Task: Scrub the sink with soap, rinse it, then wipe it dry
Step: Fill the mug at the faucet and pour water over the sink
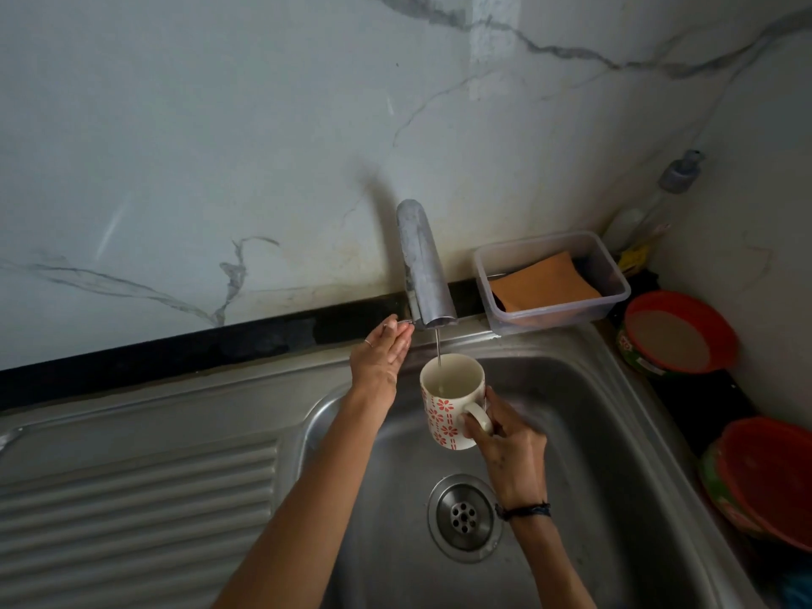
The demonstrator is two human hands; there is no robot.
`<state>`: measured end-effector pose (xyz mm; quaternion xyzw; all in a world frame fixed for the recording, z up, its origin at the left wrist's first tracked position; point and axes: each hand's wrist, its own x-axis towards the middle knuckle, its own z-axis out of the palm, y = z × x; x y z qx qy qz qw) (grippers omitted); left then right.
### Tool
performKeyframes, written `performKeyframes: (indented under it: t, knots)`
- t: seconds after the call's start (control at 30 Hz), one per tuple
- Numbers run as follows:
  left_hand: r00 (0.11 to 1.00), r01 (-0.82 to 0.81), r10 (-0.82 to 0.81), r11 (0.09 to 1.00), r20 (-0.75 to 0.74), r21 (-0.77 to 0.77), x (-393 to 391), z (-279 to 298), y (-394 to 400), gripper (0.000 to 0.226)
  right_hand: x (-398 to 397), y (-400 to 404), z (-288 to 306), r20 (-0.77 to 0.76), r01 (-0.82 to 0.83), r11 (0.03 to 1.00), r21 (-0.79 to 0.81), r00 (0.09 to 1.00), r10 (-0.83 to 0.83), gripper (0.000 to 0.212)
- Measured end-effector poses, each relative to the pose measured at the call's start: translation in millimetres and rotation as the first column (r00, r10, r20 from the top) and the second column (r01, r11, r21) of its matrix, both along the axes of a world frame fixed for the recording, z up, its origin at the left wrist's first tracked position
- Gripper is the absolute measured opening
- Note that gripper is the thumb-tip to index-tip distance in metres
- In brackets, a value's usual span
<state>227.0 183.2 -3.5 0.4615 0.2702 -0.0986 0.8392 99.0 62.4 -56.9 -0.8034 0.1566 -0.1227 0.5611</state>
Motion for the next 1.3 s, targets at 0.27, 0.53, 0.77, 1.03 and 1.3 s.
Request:
performKeyframes:
  t: [0.27, 0.53, 0.77, 1.03, 1.3]
  knots:
    - [0.999, 0.034, -0.034, 0.999, -0.042, 0.007, -3.3, 1.3, 1.7, 0.012, -0.1, -3.3, 5.3, 0.012, -0.026, 0.999, 0.021, 1.000, 0.025, 0.047]
    - [0.898, -0.024, -0.363, 0.522, 0.248, 0.853, 3.3, 29.1, -4.9, 0.011, -1.6, -2.4, 3.8, -0.013, -0.049, 0.996, 0.071, 0.999, 0.050, 0.041]
    - [0.799, 0.066, -0.570, 0.403, 0.194, 0.913, 9.3, 12.0, -1.1, 0.015, -13.3, -13.9, 9.3, -0.043, -0.062, 0.991, 0.122, 0.997, 0.068, 0.039]
    - [0.708, 0.010, -0.661, 0.363, 0.250, 0.932, -71.7, -50.5, -11.4, 0.044, -38.4, -43.9, 10.6, -0.155, -0.034, 0.999, 0.027, 0.987, 0.038, 0.038]
    - [0.463, 0.019, -0.873, 0.181, 0.151, 0.983, -6.9, -18.8, -79.4, 0.061, -66.5, -72.8, 19.6, -0.286, 0.031, 0.998, -0.062, 0.957, -0.048, 0.038]
